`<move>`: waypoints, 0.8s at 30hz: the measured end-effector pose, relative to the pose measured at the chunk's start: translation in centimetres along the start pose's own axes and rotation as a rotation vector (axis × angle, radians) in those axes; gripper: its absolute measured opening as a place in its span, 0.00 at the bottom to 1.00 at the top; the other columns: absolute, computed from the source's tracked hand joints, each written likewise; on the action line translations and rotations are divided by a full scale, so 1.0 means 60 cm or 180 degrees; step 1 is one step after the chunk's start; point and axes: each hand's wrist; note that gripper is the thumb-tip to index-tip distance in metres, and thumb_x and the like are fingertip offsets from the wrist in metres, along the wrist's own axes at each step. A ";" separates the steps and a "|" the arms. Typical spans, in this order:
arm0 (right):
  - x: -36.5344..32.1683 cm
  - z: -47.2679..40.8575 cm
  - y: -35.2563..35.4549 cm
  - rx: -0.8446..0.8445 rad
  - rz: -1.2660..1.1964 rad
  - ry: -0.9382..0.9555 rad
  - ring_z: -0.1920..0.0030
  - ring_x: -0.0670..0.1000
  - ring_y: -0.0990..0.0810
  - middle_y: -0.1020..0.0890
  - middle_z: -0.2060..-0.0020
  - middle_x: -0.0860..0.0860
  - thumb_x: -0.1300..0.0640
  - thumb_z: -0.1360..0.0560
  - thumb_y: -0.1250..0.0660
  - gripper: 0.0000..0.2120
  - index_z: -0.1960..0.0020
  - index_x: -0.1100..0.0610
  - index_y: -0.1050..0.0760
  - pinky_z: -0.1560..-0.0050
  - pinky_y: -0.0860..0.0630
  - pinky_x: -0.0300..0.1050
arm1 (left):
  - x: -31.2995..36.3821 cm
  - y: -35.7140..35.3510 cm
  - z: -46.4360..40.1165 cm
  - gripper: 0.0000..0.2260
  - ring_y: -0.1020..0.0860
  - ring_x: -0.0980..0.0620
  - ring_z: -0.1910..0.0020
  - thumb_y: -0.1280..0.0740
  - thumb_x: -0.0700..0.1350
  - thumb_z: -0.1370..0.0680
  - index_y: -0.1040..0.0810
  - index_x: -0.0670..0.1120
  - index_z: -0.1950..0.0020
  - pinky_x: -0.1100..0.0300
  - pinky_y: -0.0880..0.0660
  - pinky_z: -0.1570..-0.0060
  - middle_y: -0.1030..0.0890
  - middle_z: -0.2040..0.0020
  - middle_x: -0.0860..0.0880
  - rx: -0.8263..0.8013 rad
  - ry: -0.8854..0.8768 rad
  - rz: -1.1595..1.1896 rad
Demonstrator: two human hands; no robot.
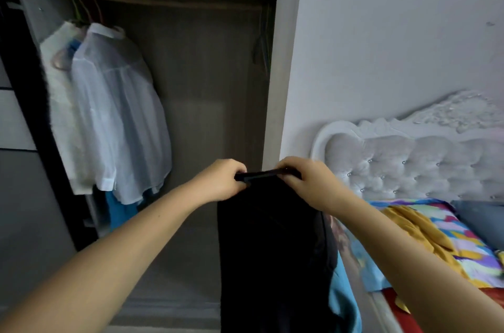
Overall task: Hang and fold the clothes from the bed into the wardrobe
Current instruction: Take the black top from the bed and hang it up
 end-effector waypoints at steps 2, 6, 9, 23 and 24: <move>-0.012 -0.026 -0.033 -0.0316 0.0447 0.0058 0.52 0.48 0.26 0.27 0.52 0.47 0.65 0.26 0.39 0.14 0.42 0.57 0.23 0.50 0.34 0.36 | -0.049 0.030 -0.009 0.13 0.21 0.50 0.59 0.36 0.39 0.28 0.26 0.54 0.68 0.57 0.27 0.60 0.22 0.66 0.55 0.0368 0.0124 -0.0002; 0.002 -0.070 -0.103 -0.1083 0.1084 -0.0888 0.42 0.58 0.23 0.24 0.42 0.57 0.65 0.26 0.41 0.18 0.38 0.58 0.26 0.42 0.28 0.45 | -0.141 0.110 -0.022 0.19 0.21 0.53 0.55 0.40 0.31 0.31 0.21 0.56 0.66 0.61 0.26 0.52 0.19 0.63 0.56 0.0967 0.0303 0.0738; 0.015 -0.080 -0.114 -0.1671 0.0979 -0.1560 0.53 0.52 0.21 0.18 0.54 0.55 0.67 0.26 0.42 0.15 0.45 0.61 0.22 0.58 0.27 0.37 | -0.225 0.167 -0.011 0.16 0.20 0.52 0.55 0.38 0.32 0.29 0.17 0.51 0.62 0.62 0.27 0.53 0.18 0.62 0.53 0.1076 0.0602 0.0732; -0.049 -0.360 -0.168 -0.1315 0.0721 -0.1934 0.67 0.55 0.21 0.25 0.51 0.59 0.66 0.25 0.47 0.18 0.37 0.66 0.29 0.77 0.25 0.38 | -0.475 0.199 -0.118 0.06 0.23 0.45 0.64 0.42 0.36 0.20 0.26 0.39 0.49 0.55 0.22 0.74 0.23 0.62 0.42 0.0589 0.2251 0.3101; -0.046 -0.380 -0.176 -0.1431 0.0748 -0.1925 0.65 0.54 0.20 0.24 0.47 0.59 0.65 0.24 0.47 0.19 0.36 0.65 0.29 0.76 0.24 0.38 | -0.478 0.203 -0.141 0.07 0.25 0.45 0.65 0.44 0.35 0.20 0.26 0.40 0.51 0.54 0.23 0.72 0.24 0.63 0.42 0.0741 0.2220 0.3418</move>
Point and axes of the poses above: each hand's wrist, its own z-axis away from the middle knuckle, its own y-axis out of the back of the hand, x = y × z
